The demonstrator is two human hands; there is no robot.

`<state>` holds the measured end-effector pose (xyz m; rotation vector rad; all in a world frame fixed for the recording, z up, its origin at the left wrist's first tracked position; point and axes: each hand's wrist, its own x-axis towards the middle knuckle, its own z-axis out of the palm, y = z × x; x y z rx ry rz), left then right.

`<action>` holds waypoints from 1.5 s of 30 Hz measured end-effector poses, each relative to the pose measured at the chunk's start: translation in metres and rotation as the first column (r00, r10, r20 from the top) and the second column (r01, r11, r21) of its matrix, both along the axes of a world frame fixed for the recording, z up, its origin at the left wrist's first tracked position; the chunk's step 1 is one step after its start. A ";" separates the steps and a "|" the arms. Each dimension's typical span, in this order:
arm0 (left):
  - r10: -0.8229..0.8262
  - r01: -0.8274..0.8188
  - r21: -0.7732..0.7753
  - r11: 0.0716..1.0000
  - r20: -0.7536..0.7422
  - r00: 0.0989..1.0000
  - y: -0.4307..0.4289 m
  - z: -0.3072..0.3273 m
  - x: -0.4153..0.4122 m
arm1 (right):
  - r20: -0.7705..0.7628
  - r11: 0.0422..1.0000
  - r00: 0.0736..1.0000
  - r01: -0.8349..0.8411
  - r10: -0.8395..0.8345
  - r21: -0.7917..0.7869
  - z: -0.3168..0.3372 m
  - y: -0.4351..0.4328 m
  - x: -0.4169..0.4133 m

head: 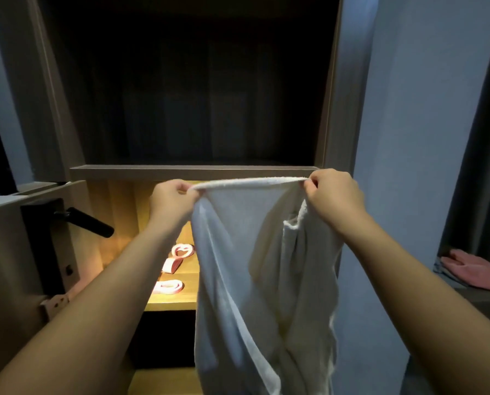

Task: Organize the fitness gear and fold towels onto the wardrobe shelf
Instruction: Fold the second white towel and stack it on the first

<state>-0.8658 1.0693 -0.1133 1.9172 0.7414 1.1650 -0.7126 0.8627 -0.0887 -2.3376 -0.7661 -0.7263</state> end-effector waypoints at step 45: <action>0.058 0.089 0.417 0.904 -0.328 0.943 0.027 -0.003 0.024 | 0.147 0.987 0.978 -0.153 0.145 0.047 0.003 -0.016 0.020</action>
